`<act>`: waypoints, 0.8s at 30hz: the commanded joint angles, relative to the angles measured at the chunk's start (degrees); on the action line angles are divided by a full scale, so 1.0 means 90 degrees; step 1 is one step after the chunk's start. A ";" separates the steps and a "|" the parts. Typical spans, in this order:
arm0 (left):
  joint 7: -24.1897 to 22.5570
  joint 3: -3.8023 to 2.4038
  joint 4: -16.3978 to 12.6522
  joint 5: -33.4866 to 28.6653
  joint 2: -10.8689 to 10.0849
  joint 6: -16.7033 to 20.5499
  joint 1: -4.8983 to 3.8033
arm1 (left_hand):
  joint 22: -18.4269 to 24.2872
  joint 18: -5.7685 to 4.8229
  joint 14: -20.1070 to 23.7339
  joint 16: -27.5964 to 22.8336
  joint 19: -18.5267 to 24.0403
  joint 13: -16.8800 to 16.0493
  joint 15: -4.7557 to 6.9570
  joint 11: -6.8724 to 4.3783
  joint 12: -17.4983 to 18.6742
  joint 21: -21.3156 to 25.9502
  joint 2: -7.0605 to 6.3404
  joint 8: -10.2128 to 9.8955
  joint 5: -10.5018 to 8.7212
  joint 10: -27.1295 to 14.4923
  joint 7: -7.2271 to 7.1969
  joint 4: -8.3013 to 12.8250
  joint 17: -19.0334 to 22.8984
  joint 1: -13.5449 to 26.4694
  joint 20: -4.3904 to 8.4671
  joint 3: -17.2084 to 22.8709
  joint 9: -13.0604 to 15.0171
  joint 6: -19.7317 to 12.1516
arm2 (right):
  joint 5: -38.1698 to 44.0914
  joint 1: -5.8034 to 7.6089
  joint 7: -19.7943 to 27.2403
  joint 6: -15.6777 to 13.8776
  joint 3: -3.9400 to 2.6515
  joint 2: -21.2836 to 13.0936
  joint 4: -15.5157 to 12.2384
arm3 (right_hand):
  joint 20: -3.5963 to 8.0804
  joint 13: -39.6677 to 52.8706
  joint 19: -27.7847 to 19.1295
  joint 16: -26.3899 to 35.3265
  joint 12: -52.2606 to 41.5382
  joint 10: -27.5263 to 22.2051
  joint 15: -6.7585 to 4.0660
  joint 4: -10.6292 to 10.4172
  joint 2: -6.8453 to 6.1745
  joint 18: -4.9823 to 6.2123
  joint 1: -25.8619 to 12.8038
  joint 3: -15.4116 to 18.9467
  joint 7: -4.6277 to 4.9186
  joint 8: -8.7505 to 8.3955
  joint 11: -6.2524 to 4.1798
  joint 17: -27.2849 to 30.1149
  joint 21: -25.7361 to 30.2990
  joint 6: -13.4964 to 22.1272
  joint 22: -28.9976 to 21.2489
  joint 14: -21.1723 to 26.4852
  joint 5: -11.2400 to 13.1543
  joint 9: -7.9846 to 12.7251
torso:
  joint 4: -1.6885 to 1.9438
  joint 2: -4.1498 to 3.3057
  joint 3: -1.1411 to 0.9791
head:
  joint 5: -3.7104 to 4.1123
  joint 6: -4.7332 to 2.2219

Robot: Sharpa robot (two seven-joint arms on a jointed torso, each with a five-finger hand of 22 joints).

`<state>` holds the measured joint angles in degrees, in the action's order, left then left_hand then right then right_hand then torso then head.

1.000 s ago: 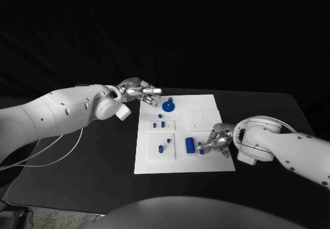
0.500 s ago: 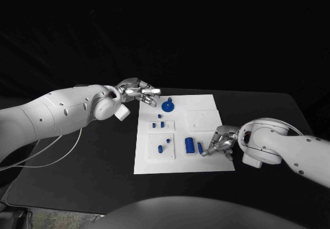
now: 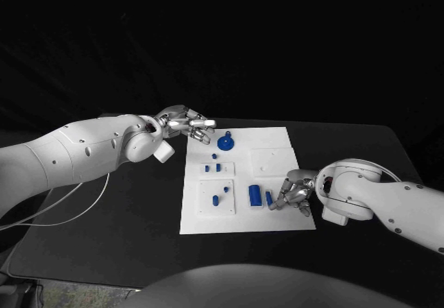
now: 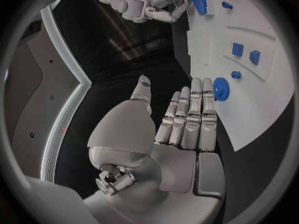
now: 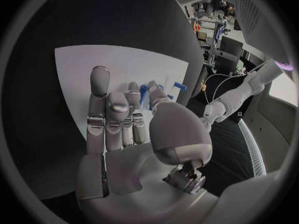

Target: Assemble the parts on the task board

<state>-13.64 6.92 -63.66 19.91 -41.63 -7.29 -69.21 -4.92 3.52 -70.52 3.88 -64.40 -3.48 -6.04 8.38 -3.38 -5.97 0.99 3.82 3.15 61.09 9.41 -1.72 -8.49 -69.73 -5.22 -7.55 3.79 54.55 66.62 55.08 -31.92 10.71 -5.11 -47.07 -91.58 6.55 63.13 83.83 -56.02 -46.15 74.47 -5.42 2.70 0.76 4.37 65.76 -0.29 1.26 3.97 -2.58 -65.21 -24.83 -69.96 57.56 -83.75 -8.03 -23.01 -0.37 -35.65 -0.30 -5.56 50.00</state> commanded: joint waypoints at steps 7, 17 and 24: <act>-0.0031 -0.0001 -0.0014 -0.0001 0.0012 -0.0096 0.0002 | 0.0008 0.0057 0.0034 -0.0025 0.0021 -0.0010 -0.0003 -0.0001 -0.0019 -0.0006 0.0017 -0.0006 0.0000 -0.0056 0.0003 -0.0051 0.0000 -0.0015 -0.0006 -0.0010 0.0005 0.0006 | 0.0101 -0.0008 -0.0124 -0.0024 0.0001 0.0109 0.0202 | 0.0088 0.0013 0.0276 -0.0038 -0.0002 0.0066 -0.0063 -0.0374 -0.0669 -0.0148 -0.0241 -0.1645 -0.0044 -0.0028 -0.0048 -0.0020 -0.0051 -0.0077 0.0000 -0.0003 0.0593 -0.0149 | -0.0002 -0.0001 -0.0004 | 0.0003 0.0000; -0.0024 0.0001 -0.0008 -0.0001 0.0016 -0.0103 0.0002 | 0.0007 0.0057 0.0035 -0.0025 0.0021 -0.0010 -0.0003 -0.0002 -0.0018 -0.0007 0.0025 -0.0006 -0.0001 -0.0055 0.0001 -0.0057 0.0000 -0.0020 -0.0006 -0.0008 0.0005 0.0010 | -0.0004 -0.0018 -0.0110 -0.0065 0.0003 0.0293 0.0401 | 0.0088 0.0043 0.0274 -0.0022 0.0015 0.0079 -0.0054 -0.0378 -0.0668 -0.0160 -0.0261 -0.1728 -0.0036 -0.0028 -0.0059 -0.0035 -0.0042 -0.0087 -0.0010 -0.0012 0.0585 -0.0199 | -0.0001 -0.0006 -0.0013 | -0.0014 0.0000; -0.0021 0.0002 -0.0001 -0.0001 0.0021 -0.0115 0.0002 | 0.0007 0.0057 0.0035 -0.0025 0.0020 -0.0010 -0.0003 -0.0002 -0.0018 -0.0007 0.0029 -0.0006 -0.0001 -0.0054 0.0001 -0.0060 0.0000 -0.0022 -0.0006 -0.0007 0.0005 0.0013 | -0.0032 -0.0029 -0.0112 -0.0072 0.0003 0.0367 0.0466 | 0.0088 0.0059 0.0277 -0.0015 0.0012 0.0091 -0.0055 -0.0419 -0.0655 -0.0159 -0.0321 -0.1691 -0.0036 -0.0028 -0.0060 -0.0040 -0.0047 -0.0092 -0.0011 -0.0016 0.0585 -0.0221 | -0.0006 -0.0003 -0.0003 | -0.0008 0.0000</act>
<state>-13.54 6.97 -63.61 19.93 -41.58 -7.45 -69.21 -4.92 3.51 -70.52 3.88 -64.40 -3.47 -6.04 8.38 -3.38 -5.97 0.99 3.82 3.15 61.09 9.41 -1.87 -8.49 -69.73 -5.22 -7.70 3.79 54.55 66.52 54.93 -32.80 10.09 -5.11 -43.89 -87.50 7.07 63.57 83.94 -56.25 -46.14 74.85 -5.62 -1.01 -5.28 3.46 63.50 -15.70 0.81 3.99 -2.98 -65.52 -25.06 -70.42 57.47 -83.96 -2.89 -24.97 -0.40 -35.67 -0.38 -5.67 50.00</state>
